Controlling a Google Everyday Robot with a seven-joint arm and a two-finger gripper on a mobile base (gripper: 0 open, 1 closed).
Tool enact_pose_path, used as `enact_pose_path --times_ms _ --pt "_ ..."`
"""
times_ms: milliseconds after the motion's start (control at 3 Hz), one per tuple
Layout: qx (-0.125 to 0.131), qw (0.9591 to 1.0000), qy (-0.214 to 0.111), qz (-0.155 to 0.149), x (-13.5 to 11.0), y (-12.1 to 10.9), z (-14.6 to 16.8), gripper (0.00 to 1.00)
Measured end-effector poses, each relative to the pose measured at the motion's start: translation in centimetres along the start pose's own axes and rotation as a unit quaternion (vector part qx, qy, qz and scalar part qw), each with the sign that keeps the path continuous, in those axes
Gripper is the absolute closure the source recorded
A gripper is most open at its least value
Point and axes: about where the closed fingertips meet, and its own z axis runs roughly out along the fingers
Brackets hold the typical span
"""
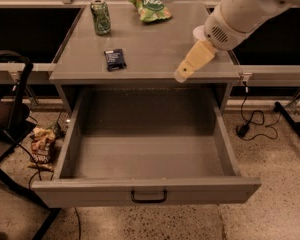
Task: Place rxbar blueberry into top drawer
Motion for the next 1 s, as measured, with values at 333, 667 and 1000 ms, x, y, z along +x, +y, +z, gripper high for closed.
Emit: enact_pose_path --times_ms 333,667,1000 --pt "0.003 0.9994 0.001 0.034 -0.2 0.1 0.0 0.00" --pt "-0.008 0.9997 -0.014 0.018 -3.1 0.5 2.0 0.00" --pt "-0.034 0.9985 -0.041 0.010 -8.1 1.6 5.1 0.00"
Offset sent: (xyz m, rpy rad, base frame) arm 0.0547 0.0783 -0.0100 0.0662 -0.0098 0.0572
